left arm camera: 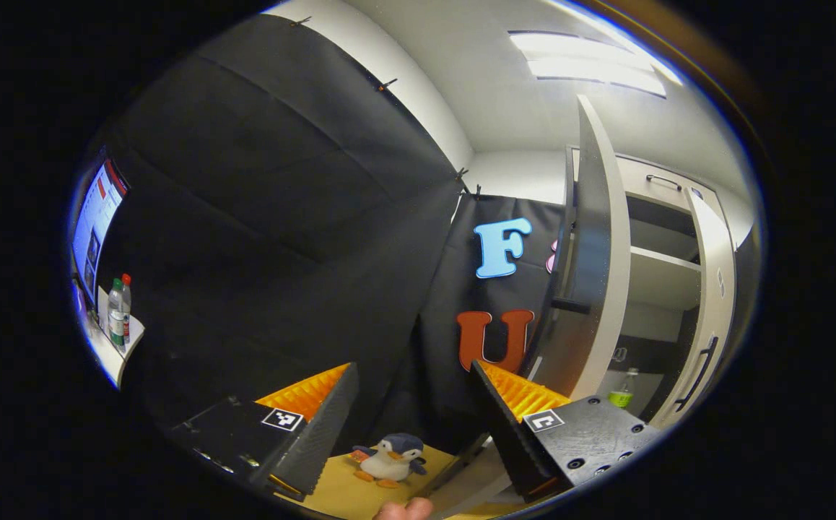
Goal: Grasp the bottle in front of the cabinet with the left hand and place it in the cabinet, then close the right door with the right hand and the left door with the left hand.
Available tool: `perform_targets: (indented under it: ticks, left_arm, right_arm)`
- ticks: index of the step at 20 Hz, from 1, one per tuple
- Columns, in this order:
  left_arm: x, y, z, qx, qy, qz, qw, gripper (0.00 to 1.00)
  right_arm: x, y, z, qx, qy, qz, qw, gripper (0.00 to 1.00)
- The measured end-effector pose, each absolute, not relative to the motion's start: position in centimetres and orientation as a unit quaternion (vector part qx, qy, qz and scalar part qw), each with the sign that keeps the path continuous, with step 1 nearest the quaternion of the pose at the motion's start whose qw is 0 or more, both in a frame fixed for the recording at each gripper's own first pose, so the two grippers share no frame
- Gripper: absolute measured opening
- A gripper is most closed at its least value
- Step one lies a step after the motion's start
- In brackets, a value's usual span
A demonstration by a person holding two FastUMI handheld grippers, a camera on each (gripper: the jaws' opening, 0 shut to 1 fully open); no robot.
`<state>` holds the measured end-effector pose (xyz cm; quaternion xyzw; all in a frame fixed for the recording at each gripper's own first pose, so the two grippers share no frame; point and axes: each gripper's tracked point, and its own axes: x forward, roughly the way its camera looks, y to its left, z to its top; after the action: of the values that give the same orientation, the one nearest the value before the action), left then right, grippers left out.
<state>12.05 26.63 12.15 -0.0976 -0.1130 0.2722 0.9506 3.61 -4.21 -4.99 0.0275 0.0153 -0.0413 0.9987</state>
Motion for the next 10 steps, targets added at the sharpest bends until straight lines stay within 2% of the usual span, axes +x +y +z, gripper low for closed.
perform_targets:
  ticks: [2,3,4,5,7,8,9,10]
  left_arm:
    - [11.9,26.2,12.6,-0.067,-0.114,0.291,0.947,0.94]
    - [11.9,25.7,12.8,-0.057,-0.114,0.293,0.948,1.0]
    - [11.9,25.2,13.0,-0.053,-0.115,0.288,0.949,0.99]
    - [12.1,24.6,12.9,-0.062,-0.114,0.28,0.951,0.94]
    - [12.2,22.7,12.3,-0.098,-0.112,0.249,0.957,0.94]
    - [12.1,21.6,12.1,-0.117,-0.113,0.233,0.959,0.99]
    - [12.4,20.6,12.0,-0.128,-0.113,0.215,0.962,0.99]
    - [13.0,19.3,11.7,-0.131,-0.11,0.195,0.966,0.94]
  right_arm:
    - [4.0,-4.1,-5.3,0.028,0.02,-0.038,0.999,0.82]
    - [4.1,-3.8,-5.3,0.029,0.021,-0.035,0.999,0.82]
    - [4.2,-3.6,-5.3,0.029,0.022,-0.031,0.999,0.82]
    - [4.2,-3.4,-5.2,0.026,0.022,-0.028,0.999,0.82]
    - [4.4,-3.2,-5.0,0.017,0.022,-0.024,0.999,0.82]
    - [4.5,-3.3,-5.2,0.015,0.025,-0.023,0.999,0.82]
    - [4.6,-3.2,-5.3,0.017,0.028,-0.021,0.999,0.82]
    - [4.7,-3.0,-5.4,0.021,0.029,-0.018,0.999,0.82]
